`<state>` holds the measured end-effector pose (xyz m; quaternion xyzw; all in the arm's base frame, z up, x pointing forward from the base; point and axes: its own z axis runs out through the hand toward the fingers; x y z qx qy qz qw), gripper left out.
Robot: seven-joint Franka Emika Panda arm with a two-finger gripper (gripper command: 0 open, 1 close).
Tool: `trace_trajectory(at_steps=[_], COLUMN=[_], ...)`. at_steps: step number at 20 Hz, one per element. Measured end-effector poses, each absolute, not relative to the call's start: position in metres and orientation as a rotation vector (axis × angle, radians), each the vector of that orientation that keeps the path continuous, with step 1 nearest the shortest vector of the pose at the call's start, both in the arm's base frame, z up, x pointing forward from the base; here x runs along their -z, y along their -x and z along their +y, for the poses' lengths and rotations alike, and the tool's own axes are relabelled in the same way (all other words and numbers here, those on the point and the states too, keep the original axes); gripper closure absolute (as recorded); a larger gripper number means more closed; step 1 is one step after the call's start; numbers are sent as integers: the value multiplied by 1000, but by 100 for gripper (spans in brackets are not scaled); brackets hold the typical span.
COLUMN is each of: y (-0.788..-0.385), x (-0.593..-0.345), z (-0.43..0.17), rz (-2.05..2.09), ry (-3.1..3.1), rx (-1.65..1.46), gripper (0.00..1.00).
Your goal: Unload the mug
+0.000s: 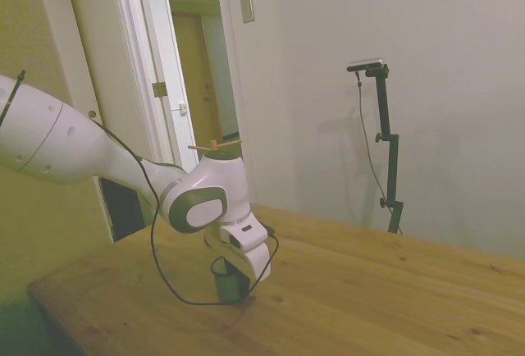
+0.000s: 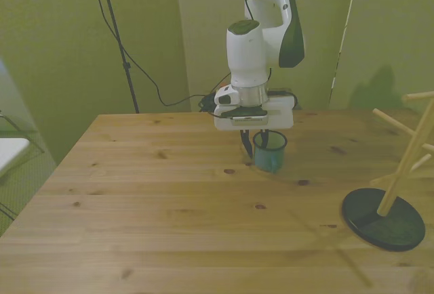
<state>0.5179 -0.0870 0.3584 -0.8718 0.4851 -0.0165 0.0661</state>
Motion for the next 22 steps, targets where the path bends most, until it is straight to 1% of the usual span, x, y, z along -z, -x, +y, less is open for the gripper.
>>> trace_trajectory(at_steps=[6,13,18,22], y=[-518,-508,-497,-480], x=[-368,-396,-429,-458], z=[-85,-87,-84,-77], rz=[1454,1443,1419,1380], ry=[2625,2605,2584,2573], rx=[76,144,225,292], gripper=[0,0,0,0])
